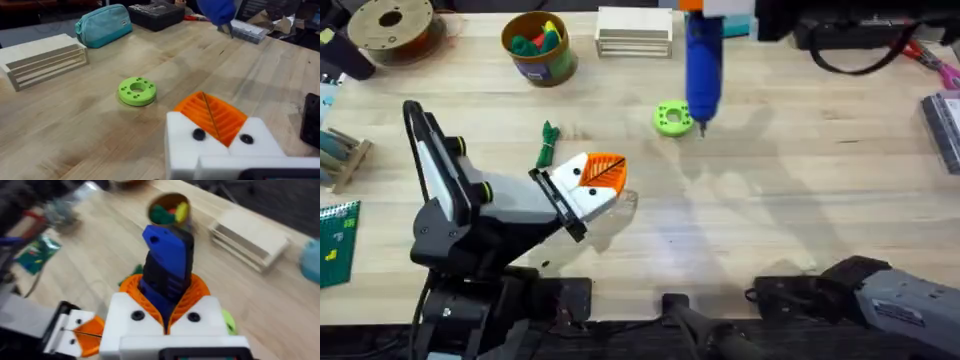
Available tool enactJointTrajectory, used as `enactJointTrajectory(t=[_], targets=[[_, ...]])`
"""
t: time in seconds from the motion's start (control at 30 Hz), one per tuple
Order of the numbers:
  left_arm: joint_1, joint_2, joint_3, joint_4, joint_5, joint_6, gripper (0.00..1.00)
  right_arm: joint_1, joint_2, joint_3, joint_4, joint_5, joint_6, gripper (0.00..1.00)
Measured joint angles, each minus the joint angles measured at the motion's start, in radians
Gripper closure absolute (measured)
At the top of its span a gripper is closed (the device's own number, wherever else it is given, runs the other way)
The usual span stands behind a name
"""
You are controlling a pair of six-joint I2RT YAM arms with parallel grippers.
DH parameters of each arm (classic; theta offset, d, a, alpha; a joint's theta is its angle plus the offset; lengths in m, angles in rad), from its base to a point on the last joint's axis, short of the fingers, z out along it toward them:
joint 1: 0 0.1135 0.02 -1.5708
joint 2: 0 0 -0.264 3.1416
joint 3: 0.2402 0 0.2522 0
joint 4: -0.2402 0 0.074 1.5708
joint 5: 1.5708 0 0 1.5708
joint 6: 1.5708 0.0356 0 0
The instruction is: Pick up the gripper from the table and insert it into the empty holder that is missing its gripper. Then pick up a screw, insert it into the mounting hole, and use the screwdriver to tighten it. Finally, clean up the table by picking up the vegetable and placing it into the bucket.
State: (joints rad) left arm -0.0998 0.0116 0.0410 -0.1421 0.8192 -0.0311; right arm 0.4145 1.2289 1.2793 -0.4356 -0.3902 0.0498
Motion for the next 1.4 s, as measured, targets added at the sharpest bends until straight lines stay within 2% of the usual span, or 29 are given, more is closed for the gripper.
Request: enactJointTrajectory(t=[0.23, 0.37, 0.6, 0.8, 0.87, 1.0, 1.2, 1.4], targets=[[0.000, 0.000, 0.000, 0.000, 0.000, 0.000, 0.996, 0.011, 0.000, 0.000, 0.185, -0.327, -0.107, 0.968], [0.000, 0.000, 0.000, 0.000, 0.000, 0.000, 0.996, 0.016, 0.000, 0.000, 0.195, -0.442, -0.120, 0.968], [0.000, 0.000, 0.000, 0.000, 0.000, 0.000, 0.996, 0.024, 0.000, -0.001, 0.084, -0.472, -0.102, 0.968], [0.000, 0.000, 0.000, 0.000, 0.000, 0.000, 0.997, 0.087, -0.033, -0.049, 0.160, -0.440, -0.111, 0.968], [0.000, 0.000, 0.000, 0.000, 0.000, 0.000, 0.997, 0.106, -0.053, -0.088, 0.247, -0.431, -0.108, 0.968], [0.000, 0.000, 0.000, 0.000, 0.000, 0.000, 0.997, 0.125, -0.072, -0.189, 0.521, -0.425, -0.062, 0.968], [0.000, 0.000, 0.000, 0.000, 0.000, 0.000, 0.997, 0.129, -0.027, -0.342, 0.993, -0.418, 0.110, 0.968], [0.000, 0.000, 0.000, 0.000, 0.000, 0.000, 0.997, 0.196, 0.075, -0.365, 1.124, -0.419, 0.204, 0.968]])
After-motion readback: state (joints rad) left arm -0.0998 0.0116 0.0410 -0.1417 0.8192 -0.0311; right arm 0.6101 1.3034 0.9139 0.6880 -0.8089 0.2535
